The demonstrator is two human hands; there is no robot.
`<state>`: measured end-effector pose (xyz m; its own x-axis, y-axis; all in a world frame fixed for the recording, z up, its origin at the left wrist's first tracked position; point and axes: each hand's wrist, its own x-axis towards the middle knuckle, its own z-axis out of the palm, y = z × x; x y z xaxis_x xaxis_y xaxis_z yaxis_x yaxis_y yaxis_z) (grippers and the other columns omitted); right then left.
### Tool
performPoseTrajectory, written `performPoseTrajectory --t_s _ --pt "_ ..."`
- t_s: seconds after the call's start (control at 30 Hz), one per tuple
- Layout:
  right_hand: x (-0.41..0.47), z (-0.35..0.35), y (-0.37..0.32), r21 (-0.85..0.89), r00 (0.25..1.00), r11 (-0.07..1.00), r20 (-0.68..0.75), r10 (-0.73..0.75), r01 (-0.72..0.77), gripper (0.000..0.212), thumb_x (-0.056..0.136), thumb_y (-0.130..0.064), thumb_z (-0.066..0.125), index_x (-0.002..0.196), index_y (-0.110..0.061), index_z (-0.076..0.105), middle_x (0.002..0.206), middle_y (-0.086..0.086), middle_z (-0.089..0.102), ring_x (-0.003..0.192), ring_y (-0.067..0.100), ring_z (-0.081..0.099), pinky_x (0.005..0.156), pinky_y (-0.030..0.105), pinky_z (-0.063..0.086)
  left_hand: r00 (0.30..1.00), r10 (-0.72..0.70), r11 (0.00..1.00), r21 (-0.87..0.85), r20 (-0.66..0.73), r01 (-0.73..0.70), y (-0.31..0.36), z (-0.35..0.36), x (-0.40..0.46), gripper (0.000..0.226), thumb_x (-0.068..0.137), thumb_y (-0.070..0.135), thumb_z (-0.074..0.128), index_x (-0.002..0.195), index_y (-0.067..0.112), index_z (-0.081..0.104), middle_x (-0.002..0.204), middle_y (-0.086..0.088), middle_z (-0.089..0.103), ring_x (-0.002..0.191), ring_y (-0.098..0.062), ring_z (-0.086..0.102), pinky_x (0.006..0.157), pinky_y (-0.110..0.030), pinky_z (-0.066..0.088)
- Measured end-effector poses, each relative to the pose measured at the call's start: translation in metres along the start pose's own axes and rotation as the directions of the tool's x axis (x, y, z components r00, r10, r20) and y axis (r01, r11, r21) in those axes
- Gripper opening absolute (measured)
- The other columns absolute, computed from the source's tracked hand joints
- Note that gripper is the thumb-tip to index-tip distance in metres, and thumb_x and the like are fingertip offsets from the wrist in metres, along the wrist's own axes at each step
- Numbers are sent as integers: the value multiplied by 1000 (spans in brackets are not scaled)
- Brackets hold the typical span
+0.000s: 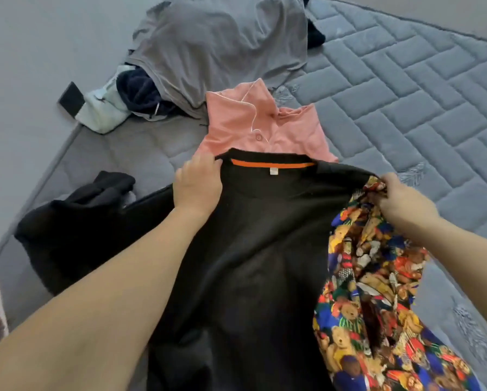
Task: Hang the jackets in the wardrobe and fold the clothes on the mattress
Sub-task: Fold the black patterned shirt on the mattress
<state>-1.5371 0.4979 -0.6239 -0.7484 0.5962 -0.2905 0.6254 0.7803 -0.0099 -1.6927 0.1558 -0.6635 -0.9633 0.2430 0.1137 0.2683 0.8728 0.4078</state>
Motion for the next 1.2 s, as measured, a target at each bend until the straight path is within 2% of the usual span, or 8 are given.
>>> performPoseTrajectory --t_s 0.1,0.17,0.23,0.3,0.4,0.57,0.7,1.2 --pt "30 -11 -3 4 963 996 -258 83 -85 40 88 -14 52 126 -14 40 117 25 53 108 45 52 94 53 43 979 134 986 124 -153 -116 21 -1 41 27 101 32 39 91 13 54 90 -14 62 81 -37 58 67 -42 35" --pt "36 1 -38 4 941 999 -338 34 -34 61 88 -23 57 144 -14 33 139 24 37 127 43 37 109 57 26 1000 5 978 210 4 -6 17 16 54 38 102 37 32 123 12 51 122 -16 56 109 -38 52 88 -51 38" --pt "33 33 -85 -14 945 986 -285 -164 166 73 92 -44 53 153 -17 23 154 19 23 142 37 22 114 60 10 953 -80 968 250 293 5 -1 47 45 57 102 50 22 153 24 20 156 -10 26 143 -32 22 112 -60 16" --pt "32 75 -121 -50 933 939 -109 -343 339 76 94 -59 40 157 -26 13 163 12 7 149 33 6 116 61 0 847 -112 962 272 520 -39 -22 80 25 66 98 62 12 156 37 -7 166 2 -4 151 -23 -9 116 -64 -8" --pt "43 126 -132 -80 928 930 -72 -365 359 72 95 -64 26 157 -31 11 165 8 3 151 34 -2 118 61 -4 859 -94 957 282 504 -62 -41 113 17 72 90 70 -1 152 40 -20 164 6 -13 149 -21 -21 111 -63 -21" --pt "55 158 -130 -80 894 925 -237 -381 373 71 92 -58 33 155 -29 21 163 10 13 151 35 7 119 59 3 967 20 935 339 254 -108 -36 126 44 63 99 54 11 157 28 13 162 -6 19 150 -26 9 117 -65 -3" --pt "54 158 -130 -50 896 925 -231 -379 378 72 91 -55 37 155 -28 22 164 10 13 151 35 6 119 60 2 972 32 943 315 232 -106 -25 121 47 59 99 45 22 153 23 34 158 -10 31 147 -30 22 119 -62 4" --pt "52 155 -132 -50 890 919 -235 -391 391 70 91 -55 37 155 -26 25 163 11 15 151 35 6 119 61 2 980 76 937 324 183 -133 -35 131 47 54 100 44 28 150 24 38 154 -10 35 142 -31 29 119 -62 9"
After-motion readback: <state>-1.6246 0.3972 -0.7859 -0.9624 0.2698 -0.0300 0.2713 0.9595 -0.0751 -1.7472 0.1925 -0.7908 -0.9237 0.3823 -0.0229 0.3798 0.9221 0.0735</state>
